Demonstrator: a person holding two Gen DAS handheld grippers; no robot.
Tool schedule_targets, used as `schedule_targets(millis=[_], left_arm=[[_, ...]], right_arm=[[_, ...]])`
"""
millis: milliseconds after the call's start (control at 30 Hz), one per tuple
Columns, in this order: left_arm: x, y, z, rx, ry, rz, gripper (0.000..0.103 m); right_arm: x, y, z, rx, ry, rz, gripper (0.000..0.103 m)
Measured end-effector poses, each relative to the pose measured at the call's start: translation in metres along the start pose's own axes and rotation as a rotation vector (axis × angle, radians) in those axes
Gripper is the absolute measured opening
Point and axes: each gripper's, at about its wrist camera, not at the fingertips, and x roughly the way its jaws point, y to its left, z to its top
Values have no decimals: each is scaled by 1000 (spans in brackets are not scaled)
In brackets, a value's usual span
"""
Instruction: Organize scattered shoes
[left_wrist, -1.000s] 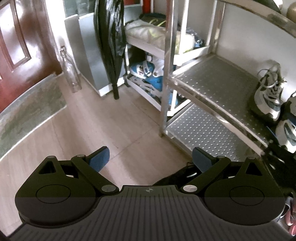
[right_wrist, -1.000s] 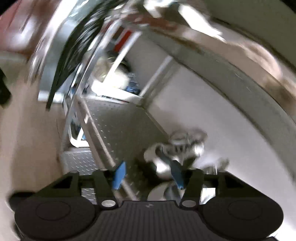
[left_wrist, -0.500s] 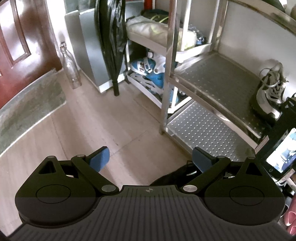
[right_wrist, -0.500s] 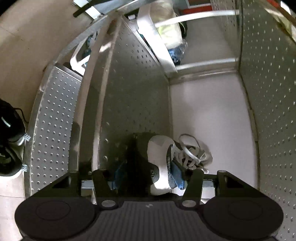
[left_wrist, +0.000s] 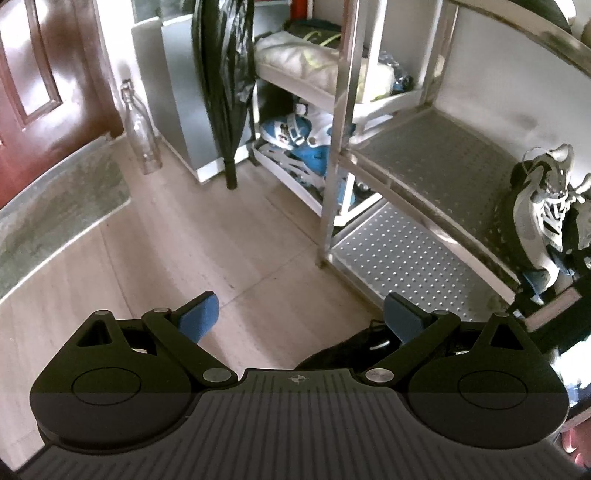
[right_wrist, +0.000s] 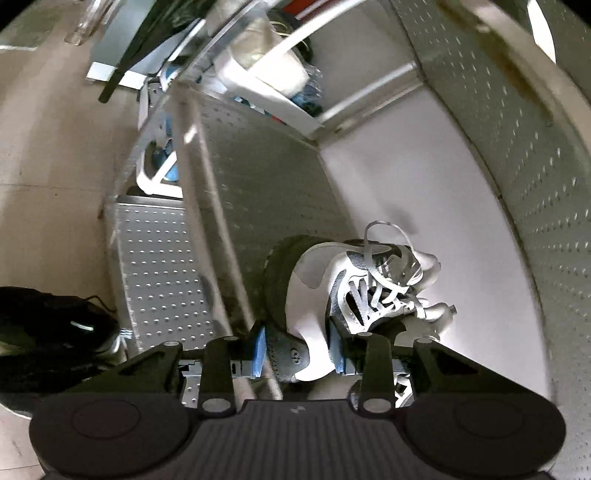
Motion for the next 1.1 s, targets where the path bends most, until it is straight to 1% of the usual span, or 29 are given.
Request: schedule_targets(millis=[33,67,100,133,200,233,300,333,367,400,433,467,500,600,667,767,867,1000,1100], left_arm=[[1,0,0,-1,3,2,99],[2,1,1,-1,6,3,99],[2,1,1,-3,8,4,99],[3,1,1,-7,10,3,99],[2,1,2,-13,11,-2,99],[2,1,2,-15,8,-4,99],[1,1,2,-17,1,-4,99],[1,1,2,-19,2,-2,99],[1,2,2,-22,4,-1,99],[1,3,2,-33,5,0,99],[0,4,2,-43,7,1,99],[0,5,1,-53,8,1,99],[0,4,1,-57,4,2,99],[0,3,2,-53,3,8,99],[2,3,2,-53,9,11,99],[4,4,3,-58,17,13,99],[4,1,2,-46,17,13,99],[3,-4,0,-29,16,9,99],[3,-8,-2,-16,17,6,99]], right_arm=[[2,-4,3,2,-9,11,39],[4,-8,5,6,-24,44,43],[6,-10,8,2,-37,47,48],[8,-13,11,-1,-48,50,49],[-3,-26,7,60,-68,95,49],[-1,-33,7,84,-77,110,49],[-16,-53,-5,195,-149,157,48],[-19,-59,-9,225,-169,163,44],[-24,-69,-15,282,-207,172,35],[-27,-76,-17,311,-230,166,28],[-27,-79,-15,315,-235,155,16],[-23,-84,-10,311,-243,131,15],[-20,-86,-6,302,-242,125,15],[15,-90,31,203,-214,85,15],[51,-88,63,126,-148,76,12],[94,-80,95,53,-68,69,12],[120,-75,107,8,-13,35,12],[147,-73,104,0,82,-6,13],[156,-67,98,-41,106,-73,13]])
